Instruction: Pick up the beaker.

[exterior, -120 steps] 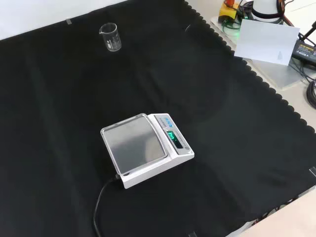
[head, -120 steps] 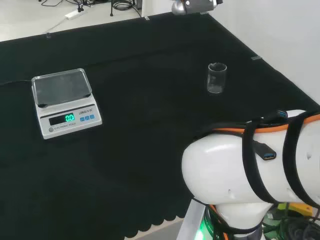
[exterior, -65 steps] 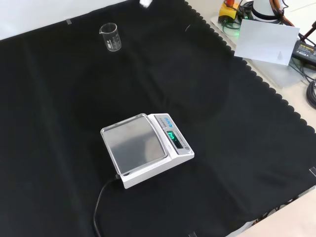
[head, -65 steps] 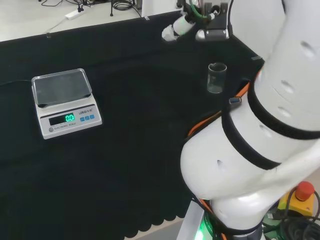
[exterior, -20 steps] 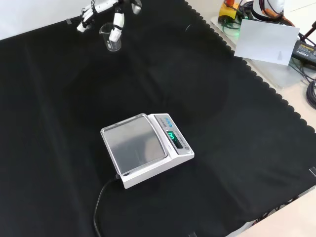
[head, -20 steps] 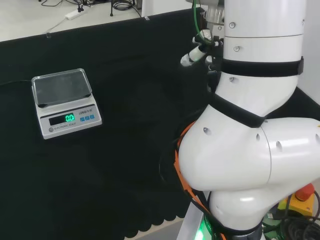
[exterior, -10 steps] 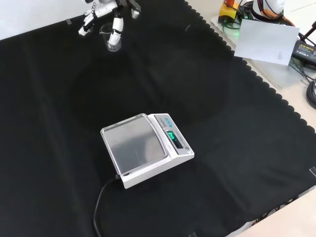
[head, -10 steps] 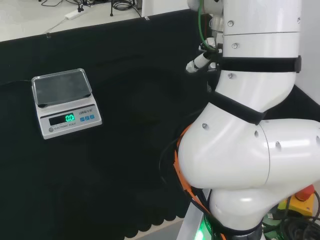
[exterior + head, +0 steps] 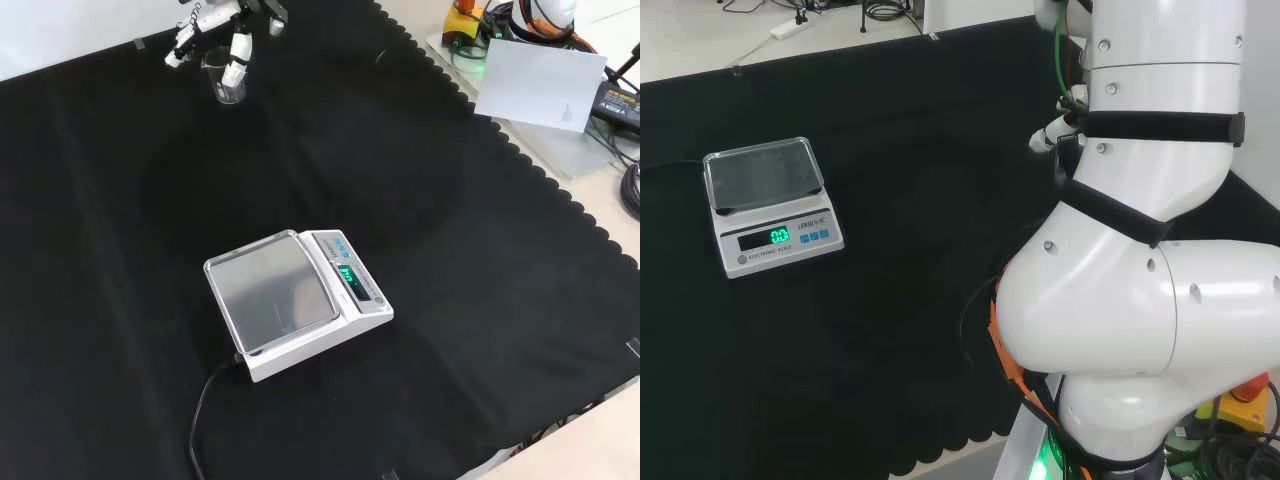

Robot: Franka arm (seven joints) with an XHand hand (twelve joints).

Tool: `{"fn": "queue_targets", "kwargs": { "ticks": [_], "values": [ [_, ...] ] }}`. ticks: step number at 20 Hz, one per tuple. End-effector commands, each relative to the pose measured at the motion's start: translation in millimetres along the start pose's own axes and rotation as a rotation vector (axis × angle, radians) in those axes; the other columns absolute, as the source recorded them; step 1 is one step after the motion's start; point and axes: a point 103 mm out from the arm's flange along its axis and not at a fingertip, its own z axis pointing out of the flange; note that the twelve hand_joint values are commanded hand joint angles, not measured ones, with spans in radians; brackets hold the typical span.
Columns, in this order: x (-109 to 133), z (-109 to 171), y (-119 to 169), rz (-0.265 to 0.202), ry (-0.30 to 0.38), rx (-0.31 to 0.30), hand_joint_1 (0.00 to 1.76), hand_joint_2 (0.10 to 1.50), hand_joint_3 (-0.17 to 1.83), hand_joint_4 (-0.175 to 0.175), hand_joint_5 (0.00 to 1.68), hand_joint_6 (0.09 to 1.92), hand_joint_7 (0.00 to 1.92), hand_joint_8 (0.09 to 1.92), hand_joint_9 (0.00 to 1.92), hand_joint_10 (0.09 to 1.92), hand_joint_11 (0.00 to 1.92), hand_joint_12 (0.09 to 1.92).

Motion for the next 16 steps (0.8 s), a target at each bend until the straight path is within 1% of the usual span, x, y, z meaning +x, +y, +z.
{"fn": "queue_targets", "kwargs": {
  "ticks": [1,3,8,13,16],
  "values": [
    [-18,-1,-3,0.013,0.012,-0.003,0.7,0.59,0.32,-0.003,0.23,0.09,0.13,0.74,0.26,0.93,0.02,1.56],
    [-13,5,-2,0.012,-0.011,0.019,0.71,0.59,0.32,-0.003,0.23,0.09,0.14,0.74,0.27,0.93,0.02,1.56],
    [-2,22,5,0.013,0.002,0.031,0.77,0.57,0.37,-0.001,0.22,0.09,0.2,0.74,0.38,0.89,0.14,1.53],
    [1,28,7,0.014,0.024,0.001,0.78,0.56,0.4,0.01,0.26,0.09,0.24,0.74,0.42,0.88,0.18,1.52],
    [2,28,6,0.022,0.035,-0.034,0.83,0.53,0.47,0.012,0.35,0.09,0.36,0.74,0.52,0.84,0.27,1.48]
  ]
}}
